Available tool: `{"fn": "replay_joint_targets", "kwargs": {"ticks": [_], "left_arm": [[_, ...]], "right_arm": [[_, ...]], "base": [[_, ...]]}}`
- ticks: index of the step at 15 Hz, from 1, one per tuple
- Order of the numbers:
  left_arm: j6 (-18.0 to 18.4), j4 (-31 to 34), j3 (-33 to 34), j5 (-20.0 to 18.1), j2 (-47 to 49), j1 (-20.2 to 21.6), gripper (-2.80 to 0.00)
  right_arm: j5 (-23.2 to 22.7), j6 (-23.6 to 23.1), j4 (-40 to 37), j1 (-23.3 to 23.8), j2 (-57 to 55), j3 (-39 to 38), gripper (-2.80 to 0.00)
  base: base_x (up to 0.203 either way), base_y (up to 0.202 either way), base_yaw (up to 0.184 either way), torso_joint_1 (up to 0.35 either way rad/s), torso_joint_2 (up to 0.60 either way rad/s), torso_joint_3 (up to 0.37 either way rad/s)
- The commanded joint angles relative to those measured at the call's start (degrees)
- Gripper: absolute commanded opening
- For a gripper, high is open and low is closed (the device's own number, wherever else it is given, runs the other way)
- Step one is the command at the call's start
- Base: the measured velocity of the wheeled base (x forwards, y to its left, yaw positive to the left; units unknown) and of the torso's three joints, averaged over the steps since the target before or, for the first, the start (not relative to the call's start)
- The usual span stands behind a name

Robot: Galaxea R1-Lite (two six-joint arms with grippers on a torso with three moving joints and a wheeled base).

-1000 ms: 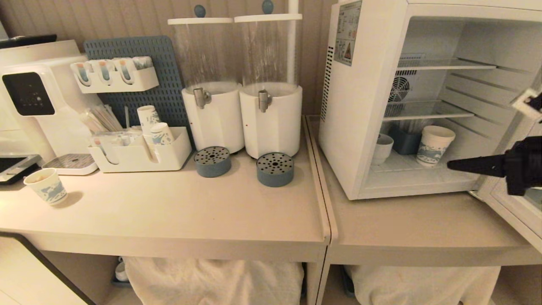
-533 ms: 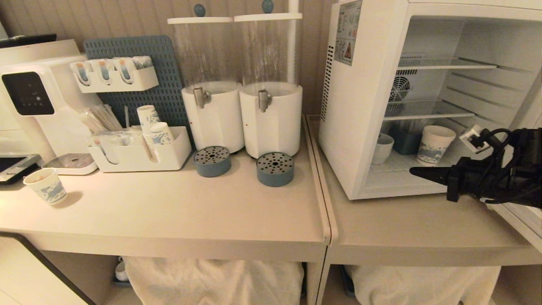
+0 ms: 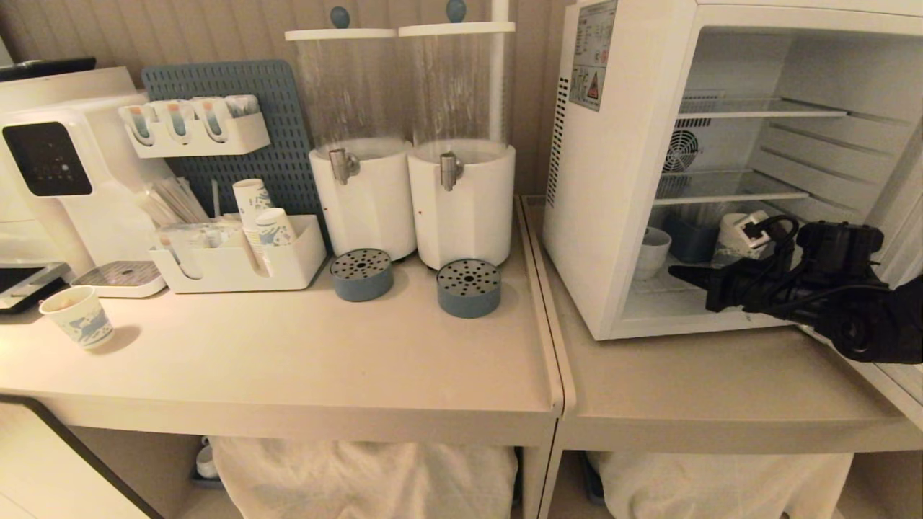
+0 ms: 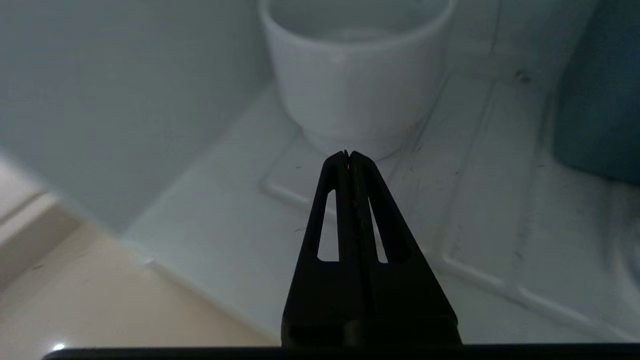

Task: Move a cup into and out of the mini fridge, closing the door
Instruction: Take the ceramic cup out of the freezer

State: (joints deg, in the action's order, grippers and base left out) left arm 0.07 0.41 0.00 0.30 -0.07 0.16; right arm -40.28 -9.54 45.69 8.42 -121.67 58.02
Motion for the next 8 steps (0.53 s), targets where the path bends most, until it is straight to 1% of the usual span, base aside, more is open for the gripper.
{"fn": "replay_joint_targets", "kwargs": {"ticks": [1, 8], "left_arm": [[0.01, 0.02, 0.00, 0.03, 0.07, 0.02, -2.80], [0.01, 0.02, 0.00, 0.05, 0.07, 0.02, -2.80]], "right_arm": [[0.30, -0.05, 0.35, -0.59, -3.55, 1.55, -2.80], [-0.13, 0.73, -0.26, -1.04, -2.79, 0.87, -2.80]], "base": [[0.000, 0.000, 0.000, 0.000, 0.00, 0.000], [0.000, 0.000, 0.000, 0.000, 0.00, 0.000]]}}
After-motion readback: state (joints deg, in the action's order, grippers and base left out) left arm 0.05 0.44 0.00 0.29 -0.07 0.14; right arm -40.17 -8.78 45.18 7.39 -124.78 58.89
